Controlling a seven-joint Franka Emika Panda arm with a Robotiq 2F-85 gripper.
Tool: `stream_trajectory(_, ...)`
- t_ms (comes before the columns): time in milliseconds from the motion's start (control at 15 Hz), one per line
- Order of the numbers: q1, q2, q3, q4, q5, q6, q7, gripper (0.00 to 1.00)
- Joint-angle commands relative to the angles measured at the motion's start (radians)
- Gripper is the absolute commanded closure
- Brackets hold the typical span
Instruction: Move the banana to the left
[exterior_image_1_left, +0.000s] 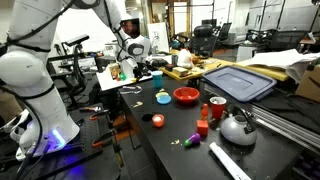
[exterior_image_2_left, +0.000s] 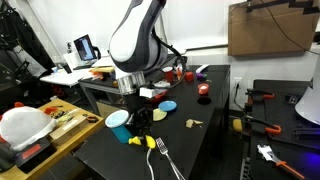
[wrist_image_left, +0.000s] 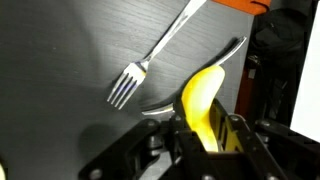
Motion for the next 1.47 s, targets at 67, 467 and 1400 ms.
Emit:
stream_trajectory(67,0.07,0.056,-0.002,0.091,0.016,0.001,0.075,0.93)
stream_trajectory(467,0.161,0.121,-0.031,0.17,-0.003,0.051,0.223,0.93)
stream_trajectory(1400,0.264,0.22,-0.146,0.241,-0.131,0.088,0.387,0.93)
